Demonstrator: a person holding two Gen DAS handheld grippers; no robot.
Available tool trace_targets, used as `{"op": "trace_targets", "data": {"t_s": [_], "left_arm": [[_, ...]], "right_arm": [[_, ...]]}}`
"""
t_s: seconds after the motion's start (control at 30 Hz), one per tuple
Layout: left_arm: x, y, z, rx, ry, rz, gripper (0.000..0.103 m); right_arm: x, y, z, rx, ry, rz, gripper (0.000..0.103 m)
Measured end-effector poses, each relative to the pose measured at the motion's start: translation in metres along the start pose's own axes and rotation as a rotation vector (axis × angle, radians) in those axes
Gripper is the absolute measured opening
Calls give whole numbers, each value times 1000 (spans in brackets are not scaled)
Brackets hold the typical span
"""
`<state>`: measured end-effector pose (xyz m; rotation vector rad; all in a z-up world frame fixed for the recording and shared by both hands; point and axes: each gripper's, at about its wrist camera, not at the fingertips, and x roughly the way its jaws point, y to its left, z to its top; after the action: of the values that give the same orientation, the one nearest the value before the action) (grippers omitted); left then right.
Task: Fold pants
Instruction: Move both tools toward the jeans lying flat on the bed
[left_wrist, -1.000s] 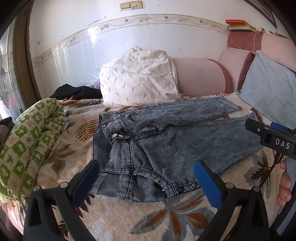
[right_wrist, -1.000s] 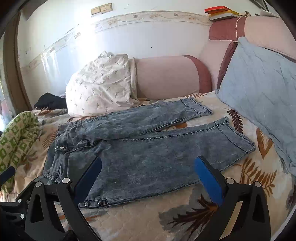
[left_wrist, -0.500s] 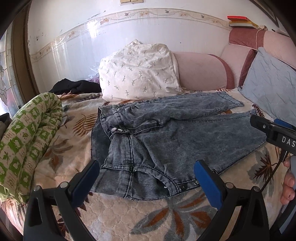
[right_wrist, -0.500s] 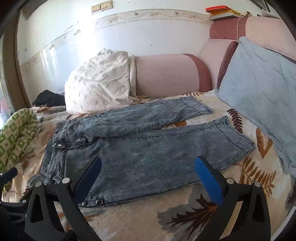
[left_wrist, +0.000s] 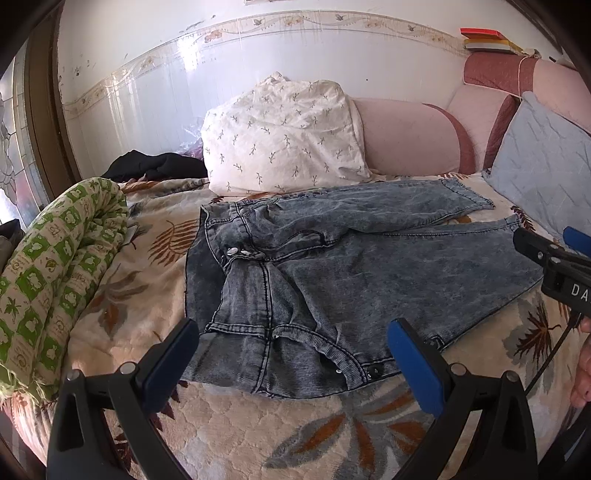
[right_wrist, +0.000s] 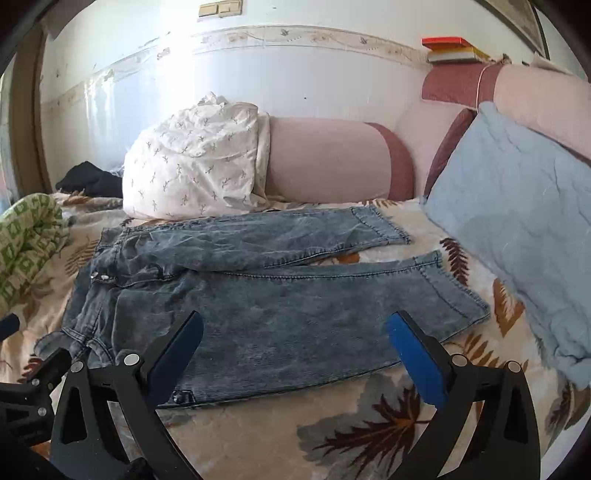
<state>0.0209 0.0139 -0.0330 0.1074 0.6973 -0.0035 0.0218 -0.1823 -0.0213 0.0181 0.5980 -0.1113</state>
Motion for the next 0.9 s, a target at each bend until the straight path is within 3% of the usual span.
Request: {"op": "trace_targets", "data": {"t_s": [0.9], "left_arm": [[27, 9, -9, 7, 38, 59, 103]], "right_arm": [[17, -5, -11, -10, 31, -20, 101]]}}
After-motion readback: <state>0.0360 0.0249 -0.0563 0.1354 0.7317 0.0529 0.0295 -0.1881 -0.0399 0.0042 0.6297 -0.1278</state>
